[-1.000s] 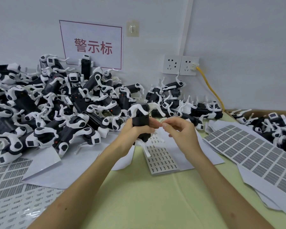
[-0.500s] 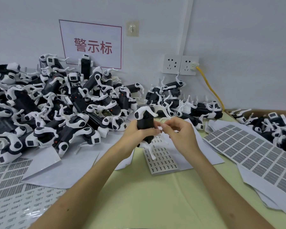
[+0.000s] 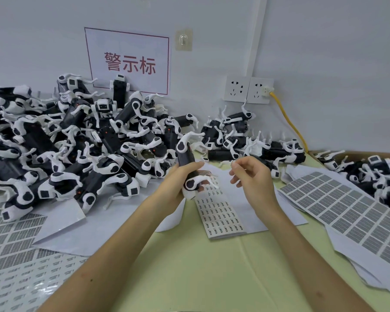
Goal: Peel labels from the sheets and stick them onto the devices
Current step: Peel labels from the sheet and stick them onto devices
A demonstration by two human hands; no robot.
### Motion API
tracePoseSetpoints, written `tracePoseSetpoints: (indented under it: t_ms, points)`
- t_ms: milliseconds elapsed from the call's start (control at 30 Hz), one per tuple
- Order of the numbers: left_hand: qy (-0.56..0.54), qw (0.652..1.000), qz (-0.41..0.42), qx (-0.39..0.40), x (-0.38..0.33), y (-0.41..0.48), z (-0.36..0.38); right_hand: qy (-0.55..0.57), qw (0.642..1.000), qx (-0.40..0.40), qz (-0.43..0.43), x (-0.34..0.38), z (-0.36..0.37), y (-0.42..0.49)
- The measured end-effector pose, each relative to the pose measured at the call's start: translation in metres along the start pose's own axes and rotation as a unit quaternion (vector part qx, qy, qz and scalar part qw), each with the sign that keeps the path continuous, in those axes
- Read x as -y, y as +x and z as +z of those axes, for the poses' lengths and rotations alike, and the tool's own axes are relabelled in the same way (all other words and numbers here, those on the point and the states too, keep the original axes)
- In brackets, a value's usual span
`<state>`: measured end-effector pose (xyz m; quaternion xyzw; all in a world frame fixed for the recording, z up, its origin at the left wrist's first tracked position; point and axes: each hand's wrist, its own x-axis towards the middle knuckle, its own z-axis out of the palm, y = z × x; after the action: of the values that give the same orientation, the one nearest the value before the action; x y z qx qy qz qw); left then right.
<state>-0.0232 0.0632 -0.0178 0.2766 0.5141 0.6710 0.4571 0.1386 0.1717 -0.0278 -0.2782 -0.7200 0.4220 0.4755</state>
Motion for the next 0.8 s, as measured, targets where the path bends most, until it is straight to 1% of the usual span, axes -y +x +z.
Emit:
tracePoseSetpoints:
  t_ms: [200, 333, 433, 633, 800]
  points:
    - [-0.027, 0.999, -0.031, 0.032, 0.000, -0.002, -0.001, 0.010, 1.000, 0.003, 0.009, -0.001, 0.001, 0.001]
    - [0.001, 0.997, -0.043, 0.067, 0.002, -0.003, 0.002, 0.016, 1.000, 0.004, 0.008, 0.000, 0.002, 0.000]
    - [0.028, 0.997, -0.037, 0.062, 0.005, -0.001, 0.004, 0.038, 0.999, 0.007, 0.012, 0.002, 0.001, 0.000]
    - [0.149, 0.988, 0.031, 0.022, 0.012, 0.000, 0.006, 0.054, 0.997, 0.046, -0.008, 0.006, 0.003, -0.001]
    - [0.172, 0.979, 0.108, 0.031, 0.019, 0.000, 0.009, 0.046, 0.995, 0.091, -0.020, 0.007, 0.007, -0.003]
